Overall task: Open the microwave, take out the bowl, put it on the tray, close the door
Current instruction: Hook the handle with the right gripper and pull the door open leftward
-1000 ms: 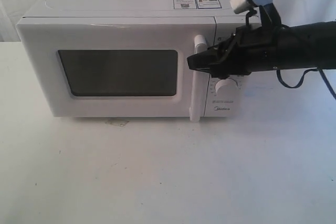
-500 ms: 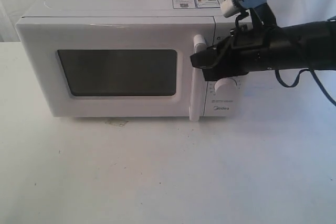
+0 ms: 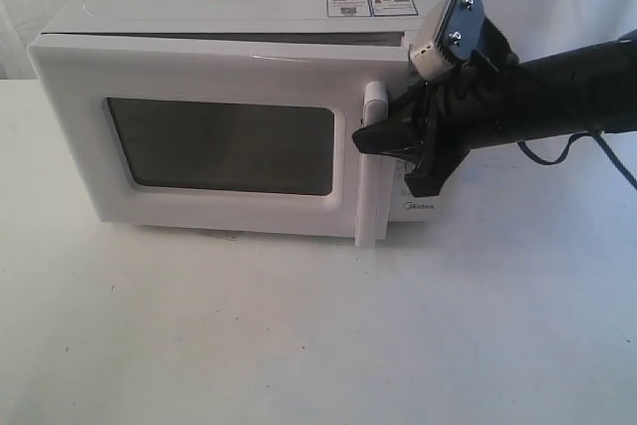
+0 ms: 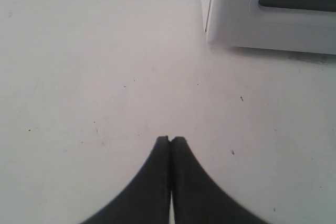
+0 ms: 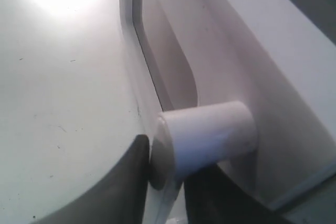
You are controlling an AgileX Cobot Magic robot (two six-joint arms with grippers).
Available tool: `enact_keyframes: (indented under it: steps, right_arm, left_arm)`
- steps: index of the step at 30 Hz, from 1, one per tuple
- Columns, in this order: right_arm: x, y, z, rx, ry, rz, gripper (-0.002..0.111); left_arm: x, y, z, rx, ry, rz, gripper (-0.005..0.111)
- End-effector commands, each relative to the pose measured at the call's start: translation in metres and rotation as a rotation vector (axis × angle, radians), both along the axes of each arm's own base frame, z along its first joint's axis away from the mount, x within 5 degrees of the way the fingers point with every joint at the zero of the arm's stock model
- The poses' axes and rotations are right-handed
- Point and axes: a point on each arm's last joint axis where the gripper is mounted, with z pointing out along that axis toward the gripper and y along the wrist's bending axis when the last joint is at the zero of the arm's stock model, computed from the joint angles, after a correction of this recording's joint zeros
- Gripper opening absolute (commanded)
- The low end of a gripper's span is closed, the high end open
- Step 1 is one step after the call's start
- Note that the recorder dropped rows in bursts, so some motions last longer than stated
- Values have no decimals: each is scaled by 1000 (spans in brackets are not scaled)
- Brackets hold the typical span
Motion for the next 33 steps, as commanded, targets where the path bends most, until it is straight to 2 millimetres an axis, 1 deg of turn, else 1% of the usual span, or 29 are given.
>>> enact_keyframes:
  steps: [1, 3, 9, 11, 15, 16, 17, 23, 28, 33]
  right_arm:
    - [13, 9, 10, 66, -12, -123, 0]
    - [14, 7, 11, 73, 12, -169, 0]
    - [0, 15, 20, 132, 40, -32, 1]
    - [-2, 15, 23, 152, 74, -54, 8]
    - [-8, 13, 24, 103, 99, -39, 33]
    - [-10, 13, 25, 84, 96, -26, 37]
    - [-12, 12, 25, 73, 105, -17, 39]
    - [-24, 6, 30, -20, 156, -32, 33]
    - [-36, -3, 39, -97, 203, -110, 33]
    - [-52, -8, 47, -155, 279, -126, 33]
  left_arm:
    - [0, 0, -1, -6, 3, 0, 0]
    - [0, 0, -1, -6, 3, 0, 0]
    - [0, 0, -1, -6, 3, 0, 0]
    - [0, 0, -1, -6, 3, 0, 0]
    - [0, 0, -1, -6, 3, 0, 0]
    - [0, 0, -1, -6, 3, 0, 0]
    - [0, 0, -1, -6, 3, 0, 0]
    - [0, 0, -1, -6, 3, 0, 0]
    - [0, 0, -1, -6, 3, 0, 0]
    - [0, 0, -1, -6, 3, 0, 0]
